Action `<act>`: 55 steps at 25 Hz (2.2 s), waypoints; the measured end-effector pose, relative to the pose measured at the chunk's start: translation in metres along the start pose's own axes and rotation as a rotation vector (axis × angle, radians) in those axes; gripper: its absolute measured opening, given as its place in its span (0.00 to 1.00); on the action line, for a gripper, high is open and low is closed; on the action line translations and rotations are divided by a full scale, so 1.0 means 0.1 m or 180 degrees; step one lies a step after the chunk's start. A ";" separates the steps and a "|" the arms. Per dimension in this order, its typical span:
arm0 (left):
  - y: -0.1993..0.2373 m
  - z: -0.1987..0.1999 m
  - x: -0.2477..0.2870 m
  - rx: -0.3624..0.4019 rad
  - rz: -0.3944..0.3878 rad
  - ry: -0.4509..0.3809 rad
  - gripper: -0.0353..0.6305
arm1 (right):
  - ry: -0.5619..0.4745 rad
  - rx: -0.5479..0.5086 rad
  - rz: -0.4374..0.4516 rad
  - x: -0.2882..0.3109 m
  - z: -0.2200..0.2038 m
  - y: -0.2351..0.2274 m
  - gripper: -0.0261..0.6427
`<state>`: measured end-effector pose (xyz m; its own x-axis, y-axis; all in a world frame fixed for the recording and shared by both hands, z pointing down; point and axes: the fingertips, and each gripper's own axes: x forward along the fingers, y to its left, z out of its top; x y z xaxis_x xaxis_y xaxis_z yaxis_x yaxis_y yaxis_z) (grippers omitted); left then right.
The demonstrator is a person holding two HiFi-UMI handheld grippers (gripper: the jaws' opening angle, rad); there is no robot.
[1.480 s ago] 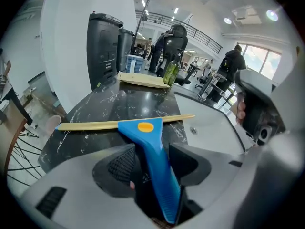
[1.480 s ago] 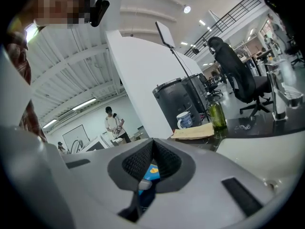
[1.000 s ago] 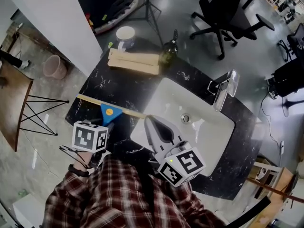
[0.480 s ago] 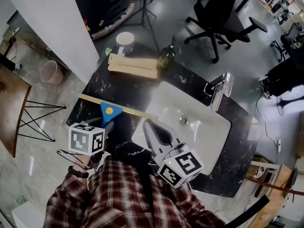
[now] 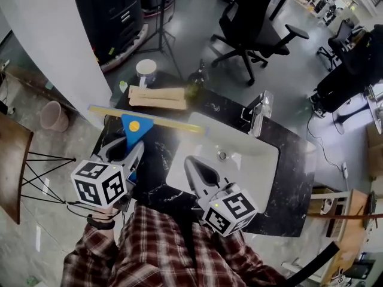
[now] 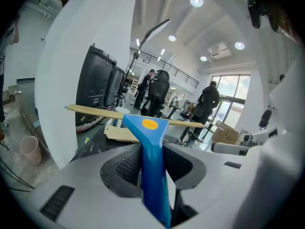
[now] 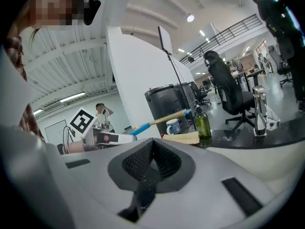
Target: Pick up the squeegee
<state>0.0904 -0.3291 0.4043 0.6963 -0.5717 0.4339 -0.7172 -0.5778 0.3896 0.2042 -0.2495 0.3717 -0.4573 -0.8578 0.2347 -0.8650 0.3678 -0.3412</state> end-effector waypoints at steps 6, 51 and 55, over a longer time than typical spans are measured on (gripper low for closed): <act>-0.32 0.53 -0.28 0.0291 -0.0256 -0.0643 0.26 | -0.0115 -0.0136 -0.0204 -0.06 0.18 -0.01 0.06; -0.81 0.83 -0.65 0.0528 -0.0679 -0.1102 0.26 | -0.0348 -0.0344 -0.0089 -0.06 0.56 0.25 0.06; -0.83 0.84 -0.65 0.0522 -0.0677 -0.1108 0.26 | -0.0330 -0.0348 -0.0090 -0.08 0.56 0.22 0.06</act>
<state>0.1077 -0.2928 0.2756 0.8160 -0.5761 0.0473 -0.5625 -0.7726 0.2945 0.1999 -0.2547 0.3114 -0.4137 -0.8987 0.1456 -0.8971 0.3752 -0.2332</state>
